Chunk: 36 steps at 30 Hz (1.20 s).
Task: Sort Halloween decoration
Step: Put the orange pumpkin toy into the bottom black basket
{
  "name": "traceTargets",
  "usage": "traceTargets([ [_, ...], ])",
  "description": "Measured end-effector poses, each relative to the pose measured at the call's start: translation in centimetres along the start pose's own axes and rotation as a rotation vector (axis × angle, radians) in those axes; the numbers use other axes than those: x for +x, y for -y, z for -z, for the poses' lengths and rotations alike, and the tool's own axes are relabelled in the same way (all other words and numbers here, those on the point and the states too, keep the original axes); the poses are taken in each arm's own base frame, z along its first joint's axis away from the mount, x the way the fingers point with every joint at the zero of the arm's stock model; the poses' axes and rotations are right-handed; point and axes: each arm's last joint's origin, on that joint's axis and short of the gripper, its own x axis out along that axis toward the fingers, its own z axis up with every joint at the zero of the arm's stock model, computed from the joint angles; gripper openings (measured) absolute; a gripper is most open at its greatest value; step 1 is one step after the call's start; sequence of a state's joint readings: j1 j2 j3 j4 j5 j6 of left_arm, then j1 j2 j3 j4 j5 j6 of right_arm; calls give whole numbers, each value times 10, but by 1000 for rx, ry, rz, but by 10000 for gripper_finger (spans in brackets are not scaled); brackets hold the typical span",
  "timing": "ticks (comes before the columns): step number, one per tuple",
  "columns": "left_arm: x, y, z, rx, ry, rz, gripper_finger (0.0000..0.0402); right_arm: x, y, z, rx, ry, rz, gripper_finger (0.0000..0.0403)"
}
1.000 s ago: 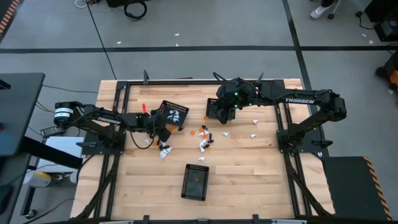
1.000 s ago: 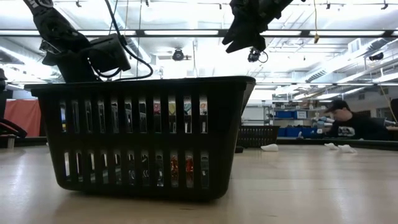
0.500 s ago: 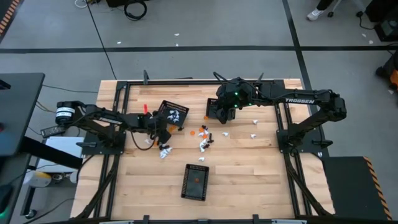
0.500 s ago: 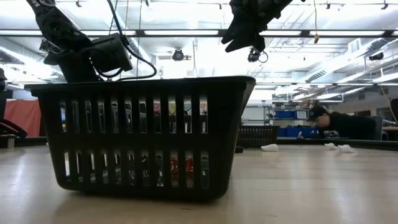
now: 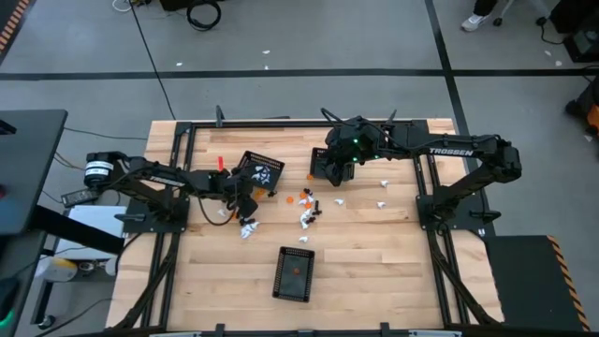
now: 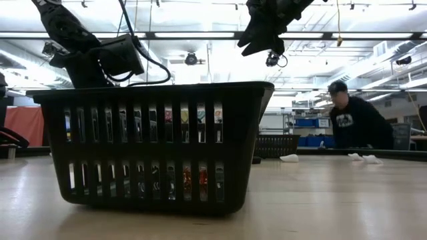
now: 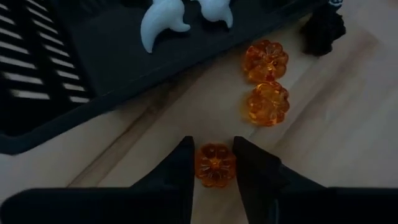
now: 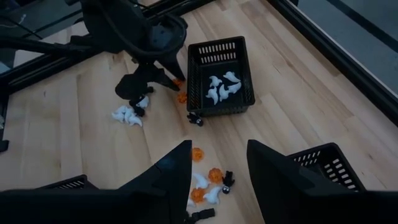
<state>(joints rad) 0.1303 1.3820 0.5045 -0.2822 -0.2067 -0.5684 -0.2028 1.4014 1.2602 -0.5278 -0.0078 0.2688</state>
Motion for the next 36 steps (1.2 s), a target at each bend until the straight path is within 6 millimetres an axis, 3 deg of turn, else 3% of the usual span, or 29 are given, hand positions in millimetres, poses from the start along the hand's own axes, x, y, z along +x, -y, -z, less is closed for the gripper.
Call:
traceTargets([
  [14, -18, 5, -4, -31, -70, 224, 92, 0, 0, 0, -36, -4, 9, 160],
  [26, -22, 6, -5, -44, -59, 238, 97, 0, 0, 0, -40, -3, 10, 160],
  [30, -22, 7, 0, -35, -96, 224, 124, 0, 0, 0, -40, -2, 10, 160],
  [36, -22, 8, 1, -27, -59, 172, 196, 0, 0, 0, -37, -2, 10, 160],
])
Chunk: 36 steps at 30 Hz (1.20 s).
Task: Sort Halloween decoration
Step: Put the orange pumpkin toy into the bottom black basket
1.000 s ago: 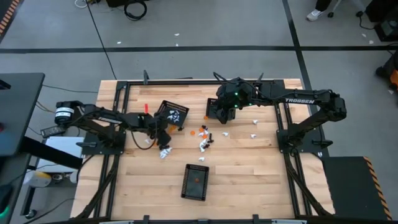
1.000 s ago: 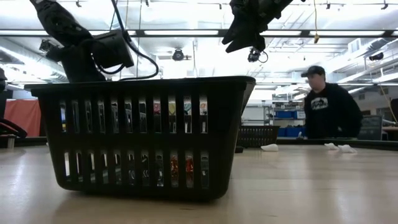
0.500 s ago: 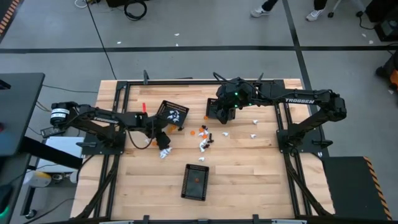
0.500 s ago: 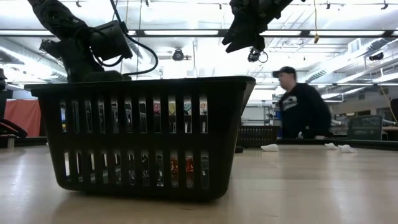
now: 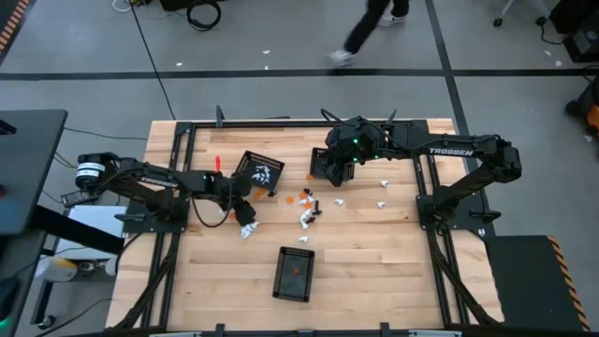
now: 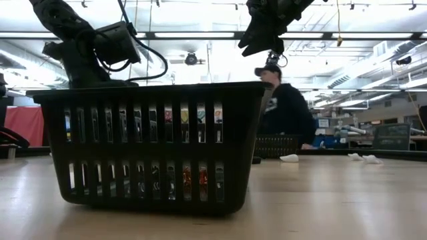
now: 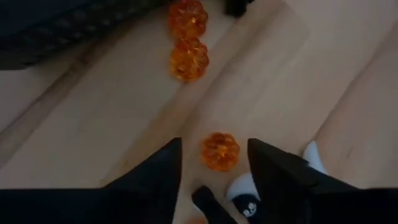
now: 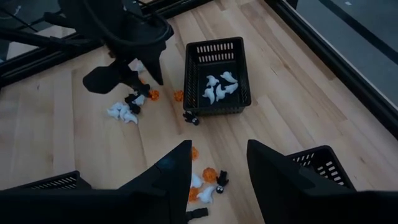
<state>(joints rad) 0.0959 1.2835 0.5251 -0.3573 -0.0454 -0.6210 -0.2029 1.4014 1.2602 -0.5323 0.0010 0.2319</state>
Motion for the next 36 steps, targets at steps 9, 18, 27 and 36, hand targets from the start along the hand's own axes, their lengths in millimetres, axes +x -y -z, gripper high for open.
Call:
traceTargets([
  [9, 11, 0, 2, 63, -34, -32, 228, 0, 0, 0, 4, 0, -1, 160],
  [18, 18, 9, 12, 138, -44, -97, 218, 0, 0, 0, 12, 0, -2, 160],
  [27, 18, 12, 16, 146, -58, -105, 152, 0, 0, 0, 11, 0, -2, 160],
  [36, 18, 12, 16, 120, -61, -100, 110, 0, 0, 0, 9, 0, -2, 160],
])
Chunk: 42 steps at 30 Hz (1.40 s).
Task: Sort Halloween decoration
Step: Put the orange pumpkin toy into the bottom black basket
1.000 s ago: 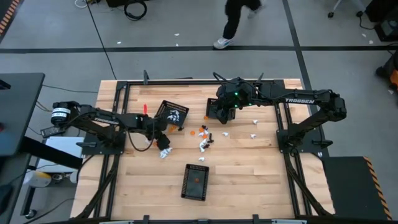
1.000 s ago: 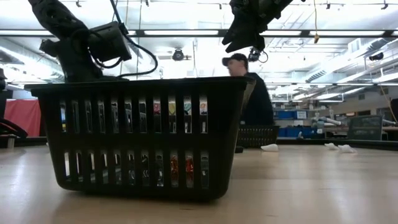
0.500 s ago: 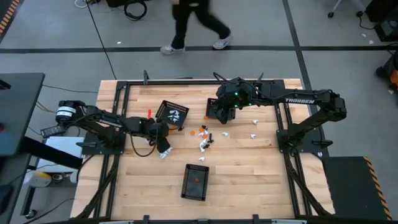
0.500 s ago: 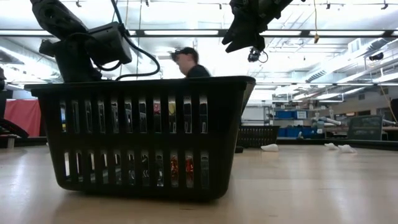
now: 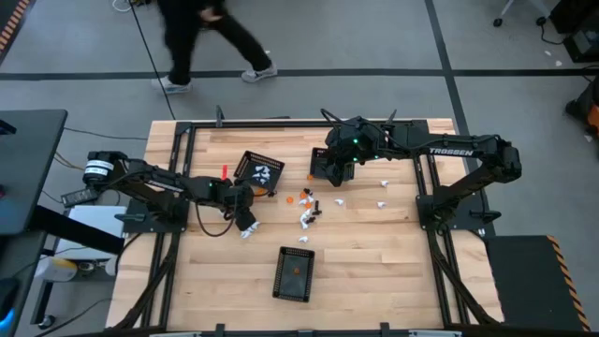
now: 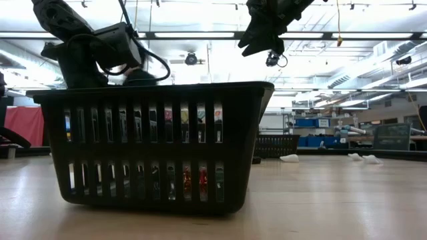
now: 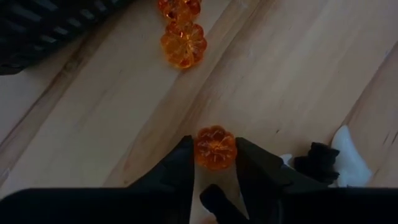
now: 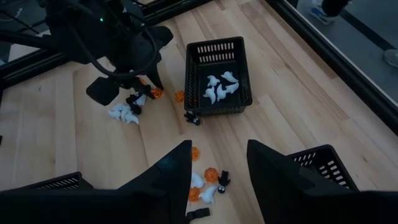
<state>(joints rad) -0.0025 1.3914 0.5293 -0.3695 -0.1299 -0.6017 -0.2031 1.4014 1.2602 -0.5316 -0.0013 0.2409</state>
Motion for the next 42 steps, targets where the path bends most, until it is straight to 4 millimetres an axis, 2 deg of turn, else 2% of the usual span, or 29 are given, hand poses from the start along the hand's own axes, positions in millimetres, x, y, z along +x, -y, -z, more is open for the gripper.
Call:
traceTargets([
  [12, -10, -6, -2, -53, 6, 53, 105, 0, 0, 0, -6, 0, 0, 160],
  [42, -10, -11, -9, -86, 23, 72, 102, 0, 0, 0, -16, 0, 0, 160],
])
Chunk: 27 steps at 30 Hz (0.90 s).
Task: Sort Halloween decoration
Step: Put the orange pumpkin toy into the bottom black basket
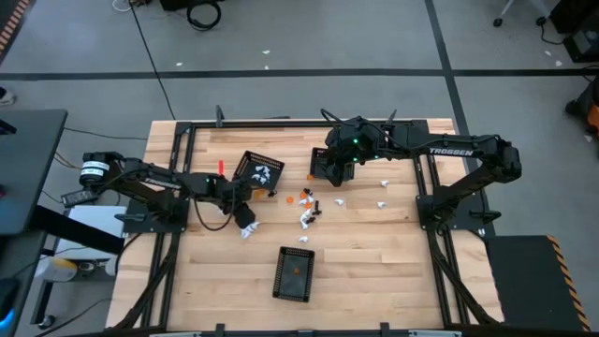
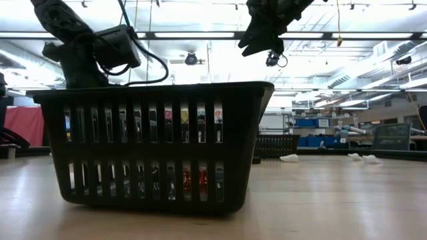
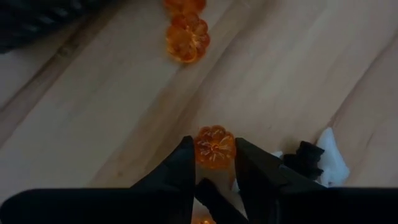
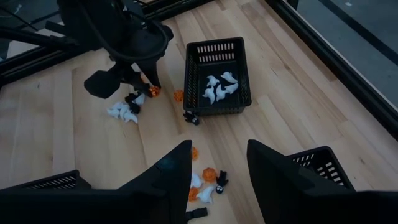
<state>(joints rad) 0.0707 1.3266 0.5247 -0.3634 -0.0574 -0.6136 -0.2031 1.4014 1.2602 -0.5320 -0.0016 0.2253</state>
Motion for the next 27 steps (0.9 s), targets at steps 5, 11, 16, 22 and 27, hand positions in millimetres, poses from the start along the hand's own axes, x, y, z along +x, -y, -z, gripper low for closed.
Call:
traceTargets([
  [5, 0, -3, -3, -6, 5, -8, 85, 0, 0, 0, 0, 0, 0, 160],
  [11, -1, -5, -6, -6, 19, -6, 79, 0, 0, 0, 0, 0, 0, 160],
  [16, -1, -5, -6, -6, 19, -6, 78, 0, 0, 0, 0, 0, 0, 160],
  [22, -5, -1, -12, 24, 31, 2, 78, 0, 0, 0, 0, 0, 0, 160],
  [27, -9, 2, -20, 45, 59, 11, 78, 0, 0, -1, 2, 5, 0, 160],
])
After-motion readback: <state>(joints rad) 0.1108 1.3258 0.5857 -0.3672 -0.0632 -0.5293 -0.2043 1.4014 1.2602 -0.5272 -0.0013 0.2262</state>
